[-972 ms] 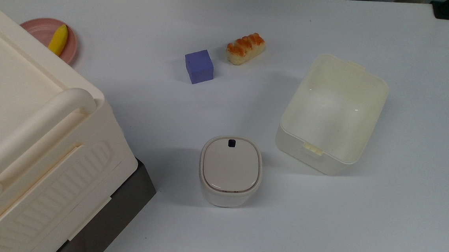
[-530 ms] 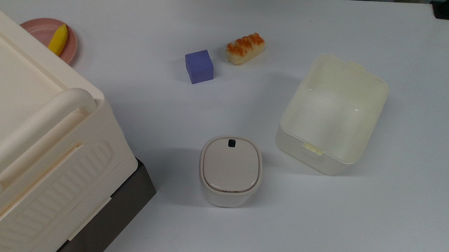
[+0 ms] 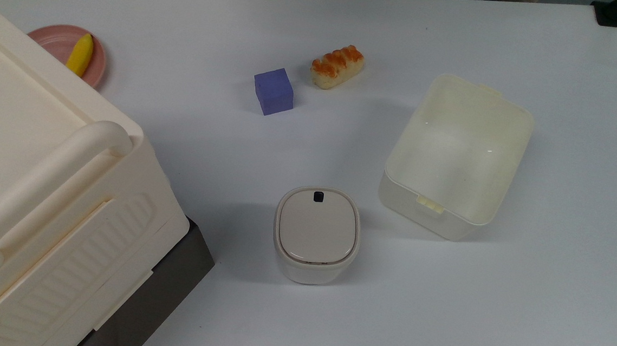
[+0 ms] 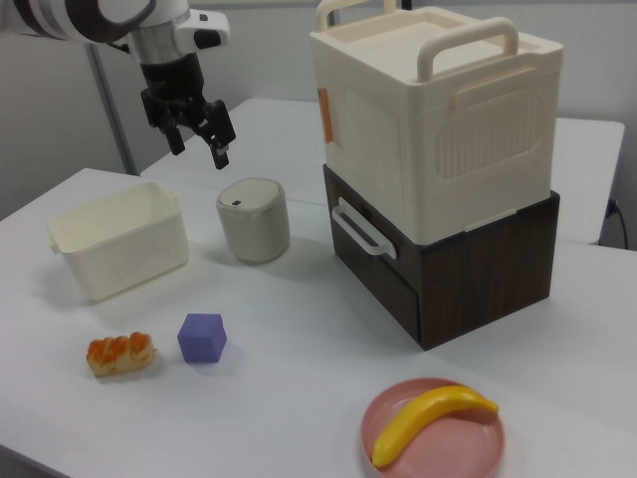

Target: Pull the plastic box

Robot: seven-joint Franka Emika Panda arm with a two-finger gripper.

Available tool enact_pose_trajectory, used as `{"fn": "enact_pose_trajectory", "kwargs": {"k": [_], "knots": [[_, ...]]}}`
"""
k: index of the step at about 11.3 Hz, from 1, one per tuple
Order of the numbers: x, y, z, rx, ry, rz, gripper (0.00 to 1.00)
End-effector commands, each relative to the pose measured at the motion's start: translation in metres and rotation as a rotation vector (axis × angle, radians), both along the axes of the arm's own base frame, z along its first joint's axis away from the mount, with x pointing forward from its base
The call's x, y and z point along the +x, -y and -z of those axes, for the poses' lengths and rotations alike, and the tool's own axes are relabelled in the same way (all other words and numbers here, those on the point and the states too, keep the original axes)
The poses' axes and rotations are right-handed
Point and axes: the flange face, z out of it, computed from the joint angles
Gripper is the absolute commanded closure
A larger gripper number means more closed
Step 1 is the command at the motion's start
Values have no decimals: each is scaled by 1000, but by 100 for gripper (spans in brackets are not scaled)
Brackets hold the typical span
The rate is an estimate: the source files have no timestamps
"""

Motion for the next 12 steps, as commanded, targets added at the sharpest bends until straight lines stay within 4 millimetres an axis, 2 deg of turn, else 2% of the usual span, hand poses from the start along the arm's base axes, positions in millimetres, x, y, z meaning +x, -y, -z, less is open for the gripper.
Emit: {"fn": "enact_pose_trajectory", "kwargs": {"k": [1,6,9,10,12], "knots": [[-5,-6,1,26,-16,-28,0],[-2,-21,11,23,-31,-77,0],[-1,-36,27,3,-50,-351,0],[4,-47,32,-3,-41,-417,0],[22,-92,57,-17,-19,-610,0]]}}
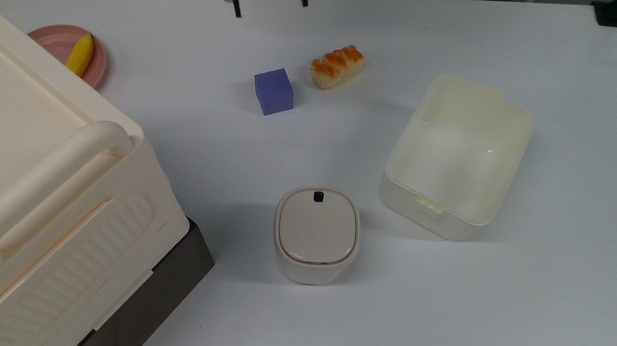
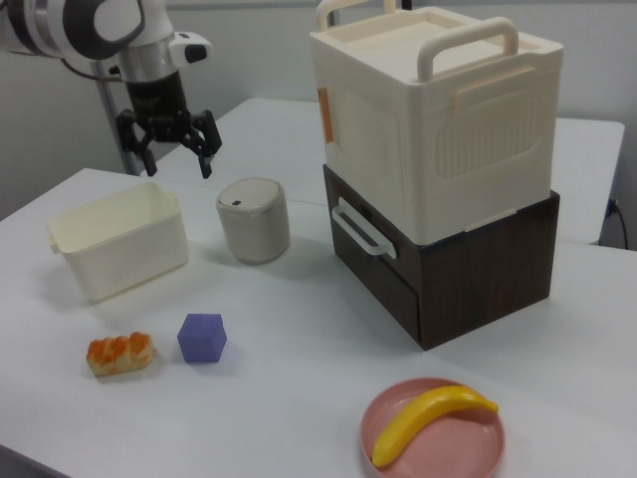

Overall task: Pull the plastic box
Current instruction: 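Move the open gripper over the translucent plastic box and lower it inside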

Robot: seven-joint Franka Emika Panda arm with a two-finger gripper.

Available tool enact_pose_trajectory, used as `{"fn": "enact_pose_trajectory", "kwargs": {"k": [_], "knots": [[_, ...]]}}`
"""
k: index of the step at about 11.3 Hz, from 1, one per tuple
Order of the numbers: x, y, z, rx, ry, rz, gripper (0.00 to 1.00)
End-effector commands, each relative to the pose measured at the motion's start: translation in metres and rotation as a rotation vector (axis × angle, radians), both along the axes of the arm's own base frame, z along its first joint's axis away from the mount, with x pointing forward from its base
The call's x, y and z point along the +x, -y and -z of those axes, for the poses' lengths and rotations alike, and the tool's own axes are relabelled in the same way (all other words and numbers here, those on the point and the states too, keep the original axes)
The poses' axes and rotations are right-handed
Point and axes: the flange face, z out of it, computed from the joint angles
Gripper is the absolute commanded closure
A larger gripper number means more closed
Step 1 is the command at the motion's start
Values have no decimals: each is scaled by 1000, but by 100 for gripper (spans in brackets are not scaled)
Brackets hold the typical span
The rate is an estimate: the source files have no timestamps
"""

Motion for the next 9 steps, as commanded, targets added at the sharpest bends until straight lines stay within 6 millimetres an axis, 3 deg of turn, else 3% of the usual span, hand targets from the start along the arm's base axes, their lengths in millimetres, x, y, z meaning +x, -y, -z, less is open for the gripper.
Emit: {"fn": "enact_pose_trajectory", "kwargs": {"k": [1,3,5,7,9], "knots": [[25,-66,38,17,40,-280,0],[29,-111,56,-4,47,-509,0],[26,-131,62,-41,44,-777,0],[25,-149,70,-36,40,-875,0],[31,-184,95,-72,16,-947,0]]}}
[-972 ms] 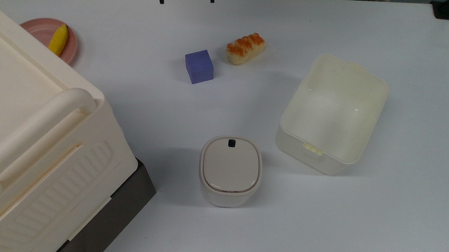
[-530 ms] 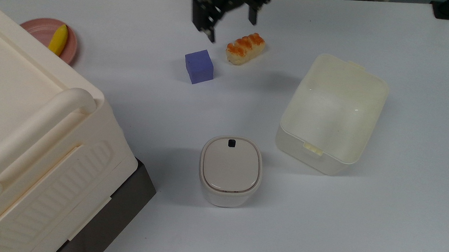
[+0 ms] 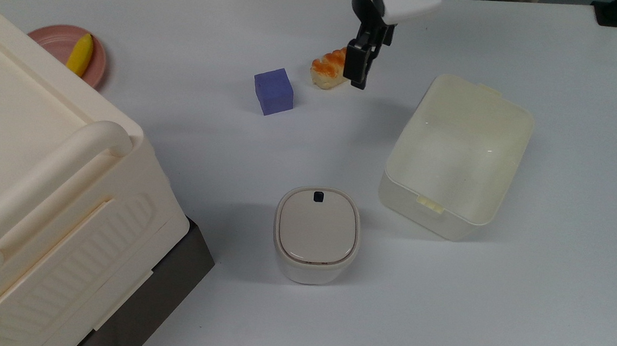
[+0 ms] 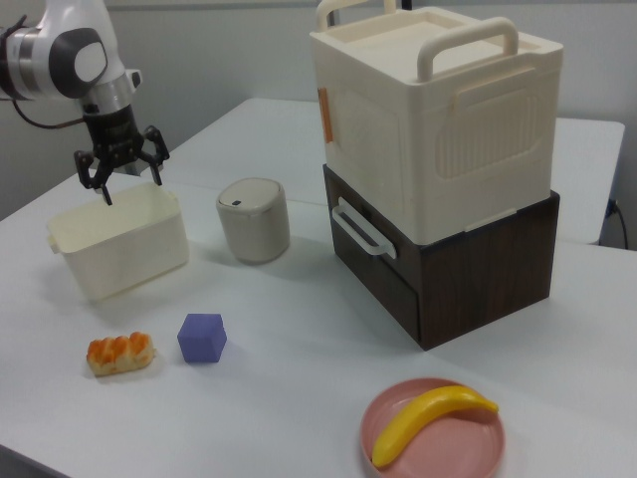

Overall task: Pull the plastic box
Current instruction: 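Move the open gripper over the translucent plastic box and lower it inside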

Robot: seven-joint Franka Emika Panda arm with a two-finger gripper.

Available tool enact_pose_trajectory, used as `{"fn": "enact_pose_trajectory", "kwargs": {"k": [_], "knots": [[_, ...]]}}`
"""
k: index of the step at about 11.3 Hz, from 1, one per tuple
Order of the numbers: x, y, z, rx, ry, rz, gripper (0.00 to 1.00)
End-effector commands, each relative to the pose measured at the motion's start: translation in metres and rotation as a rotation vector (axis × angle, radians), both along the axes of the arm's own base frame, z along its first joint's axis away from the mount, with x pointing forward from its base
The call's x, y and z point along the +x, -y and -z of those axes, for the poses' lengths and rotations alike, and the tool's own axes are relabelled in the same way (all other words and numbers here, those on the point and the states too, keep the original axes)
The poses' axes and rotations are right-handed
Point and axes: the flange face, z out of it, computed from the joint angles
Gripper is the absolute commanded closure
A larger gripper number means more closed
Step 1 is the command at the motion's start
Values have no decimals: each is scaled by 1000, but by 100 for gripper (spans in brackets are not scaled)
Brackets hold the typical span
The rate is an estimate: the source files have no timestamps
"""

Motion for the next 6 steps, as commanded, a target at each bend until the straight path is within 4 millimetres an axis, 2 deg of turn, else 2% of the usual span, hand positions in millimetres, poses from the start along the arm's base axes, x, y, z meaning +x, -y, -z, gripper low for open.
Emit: {"fn": "enact_pose_trajectory", "kwargs": {"k": [1,2,3,4,6], "knots": [[13,-57,36,-58,41,-132,0],[12,-83,51,-64,64,-163,0],[14,-97,64,-73,75,-139,0],[14,-109,72,-75,79,-114,0],[11,-121,74,-78,84,-114,0]]}}
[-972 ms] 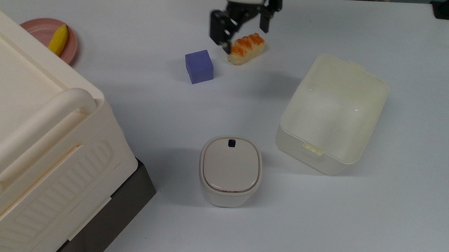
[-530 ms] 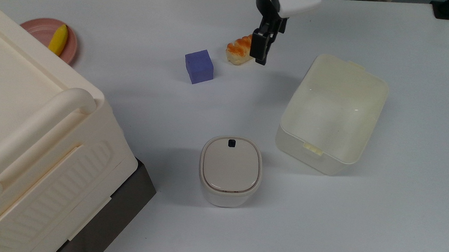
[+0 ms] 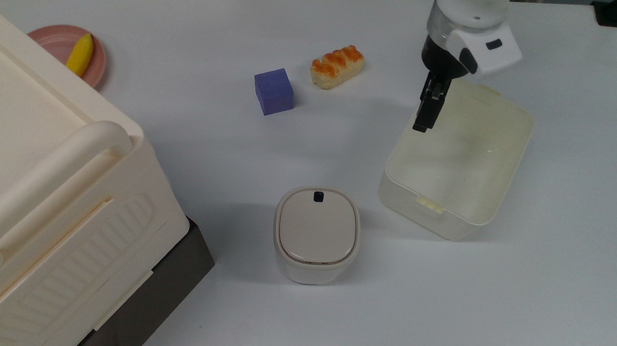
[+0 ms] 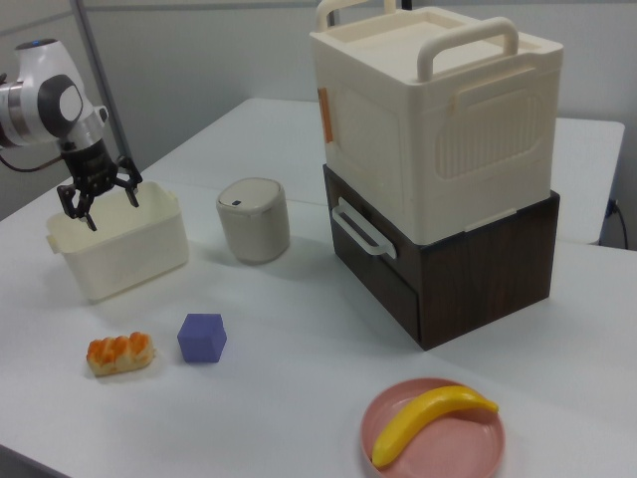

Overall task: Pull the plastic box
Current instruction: 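Move the open gripper over the translucent plastic box and lower it inside, then hook the gripper on the box's inner wall and drag it toward the cube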

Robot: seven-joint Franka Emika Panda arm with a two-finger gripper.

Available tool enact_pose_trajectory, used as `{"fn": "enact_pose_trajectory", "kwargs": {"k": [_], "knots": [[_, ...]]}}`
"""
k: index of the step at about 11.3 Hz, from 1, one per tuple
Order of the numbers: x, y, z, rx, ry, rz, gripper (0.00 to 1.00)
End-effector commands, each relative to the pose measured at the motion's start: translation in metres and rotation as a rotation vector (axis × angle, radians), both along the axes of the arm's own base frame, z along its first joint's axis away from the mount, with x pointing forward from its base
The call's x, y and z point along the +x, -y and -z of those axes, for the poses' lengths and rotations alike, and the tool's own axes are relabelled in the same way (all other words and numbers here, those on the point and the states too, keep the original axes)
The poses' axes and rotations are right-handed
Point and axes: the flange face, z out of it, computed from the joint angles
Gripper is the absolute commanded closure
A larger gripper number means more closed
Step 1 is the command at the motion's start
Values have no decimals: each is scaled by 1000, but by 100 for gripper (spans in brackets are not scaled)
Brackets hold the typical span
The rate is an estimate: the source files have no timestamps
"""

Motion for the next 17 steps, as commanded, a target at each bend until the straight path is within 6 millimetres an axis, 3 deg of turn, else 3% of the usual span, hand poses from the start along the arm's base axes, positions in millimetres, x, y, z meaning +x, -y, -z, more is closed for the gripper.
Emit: {"fn": "enact_pose_trajectory", "kwargs": {"k": [1,4,8,14,17], "knots": [[3,-10,1,-2,20,55,0],[12,-16,14,42,54,193,0],[15,-17,46,19,17,205,0],[12,-7,64,-3,-12,246,0],[3,-1,63,-27,-18,224,0]]}}
